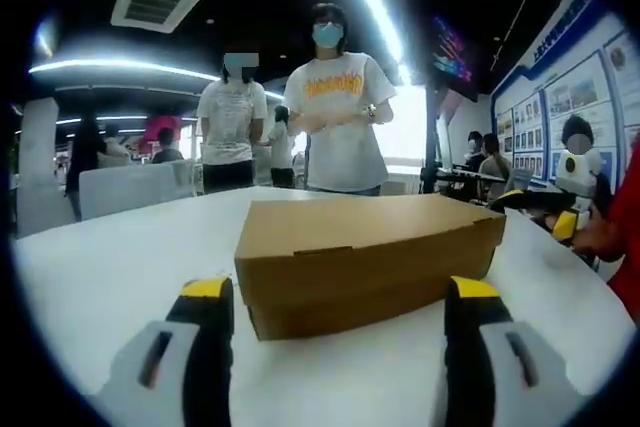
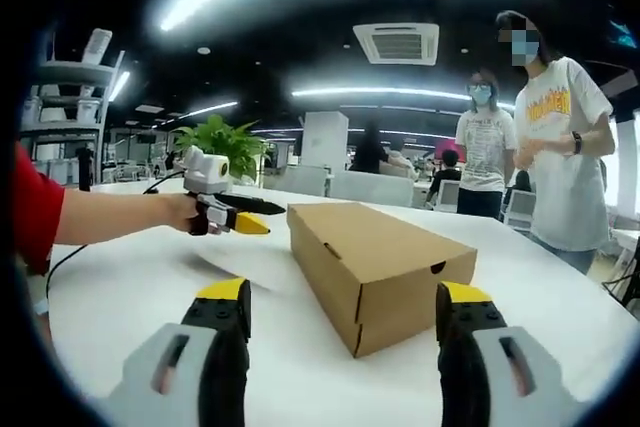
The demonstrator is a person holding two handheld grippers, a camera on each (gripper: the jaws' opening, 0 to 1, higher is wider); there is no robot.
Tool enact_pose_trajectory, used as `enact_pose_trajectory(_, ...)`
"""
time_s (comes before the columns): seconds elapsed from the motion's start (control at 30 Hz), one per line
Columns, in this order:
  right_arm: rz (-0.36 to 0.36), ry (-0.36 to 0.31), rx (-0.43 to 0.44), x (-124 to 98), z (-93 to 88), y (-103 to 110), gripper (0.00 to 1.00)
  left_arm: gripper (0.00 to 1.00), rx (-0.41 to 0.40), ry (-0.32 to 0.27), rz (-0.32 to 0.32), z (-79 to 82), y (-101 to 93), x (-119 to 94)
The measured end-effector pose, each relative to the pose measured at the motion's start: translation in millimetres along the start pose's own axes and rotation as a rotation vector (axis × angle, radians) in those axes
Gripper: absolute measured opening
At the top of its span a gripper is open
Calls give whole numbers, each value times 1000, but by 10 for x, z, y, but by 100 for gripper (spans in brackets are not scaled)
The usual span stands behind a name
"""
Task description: Operate the shoe box by opening the lid, removing the specified soft item, and placing it in the target area until the item is outside and the box remains undamaged.
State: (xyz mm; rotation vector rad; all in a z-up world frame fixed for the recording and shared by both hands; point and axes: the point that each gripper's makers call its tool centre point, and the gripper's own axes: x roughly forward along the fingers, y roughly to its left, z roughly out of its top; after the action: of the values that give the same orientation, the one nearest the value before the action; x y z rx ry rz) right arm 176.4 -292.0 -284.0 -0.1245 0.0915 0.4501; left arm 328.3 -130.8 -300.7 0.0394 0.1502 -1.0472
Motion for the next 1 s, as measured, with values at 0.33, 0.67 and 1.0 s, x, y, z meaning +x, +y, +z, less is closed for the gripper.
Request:
enact_pose_trajectory(0.33,-1,-5,1,-7,2,10,78,89,1,4,-6,-4,-90,-22)
enact_pose_trajectory(0.67,3,-7,-7,12,29,-4,78,89,0,-12,-9,63,-56,-30)
enact_pose_trajectory(1.0,4,0,-29,22,5,-6,78,89,-5,7,-5,1,-66,-57)
